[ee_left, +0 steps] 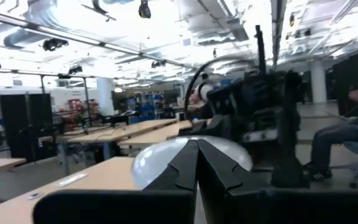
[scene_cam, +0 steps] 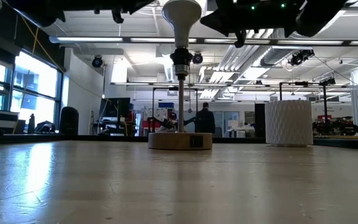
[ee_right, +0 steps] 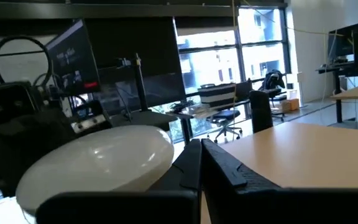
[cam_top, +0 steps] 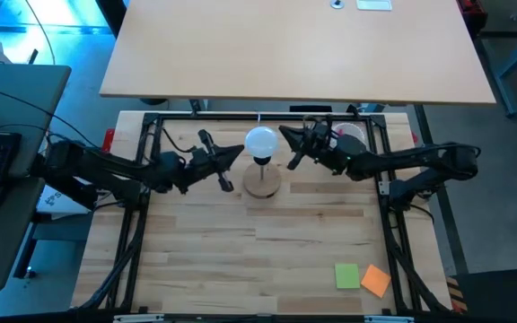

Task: Screw lightbulb
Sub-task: Insert the white lightbulb into the desk lamp

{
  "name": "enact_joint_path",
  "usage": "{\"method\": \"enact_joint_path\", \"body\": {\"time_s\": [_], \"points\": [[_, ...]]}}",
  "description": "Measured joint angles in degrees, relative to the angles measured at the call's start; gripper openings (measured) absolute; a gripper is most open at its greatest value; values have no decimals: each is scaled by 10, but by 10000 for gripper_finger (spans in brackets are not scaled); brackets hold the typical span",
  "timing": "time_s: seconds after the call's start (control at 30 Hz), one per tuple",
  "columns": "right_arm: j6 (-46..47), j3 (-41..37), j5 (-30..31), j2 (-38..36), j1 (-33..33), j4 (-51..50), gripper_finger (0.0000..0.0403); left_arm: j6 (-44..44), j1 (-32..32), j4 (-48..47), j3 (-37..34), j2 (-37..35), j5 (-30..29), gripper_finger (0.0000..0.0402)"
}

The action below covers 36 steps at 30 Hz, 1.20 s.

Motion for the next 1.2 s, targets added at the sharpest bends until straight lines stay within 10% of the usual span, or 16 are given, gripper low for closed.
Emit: {"method": "enact_joint_path", "body": {"time_s": [0.73, 1.2], "points": [[-82, 10, 93, -70, 118, -97, 0, 2, 80, 13, 2, 13, 20, 0], [-4, 10, 73, -84, 76, -254, 6, 10, 36, -238, 2, -122, -45, 0]]}}
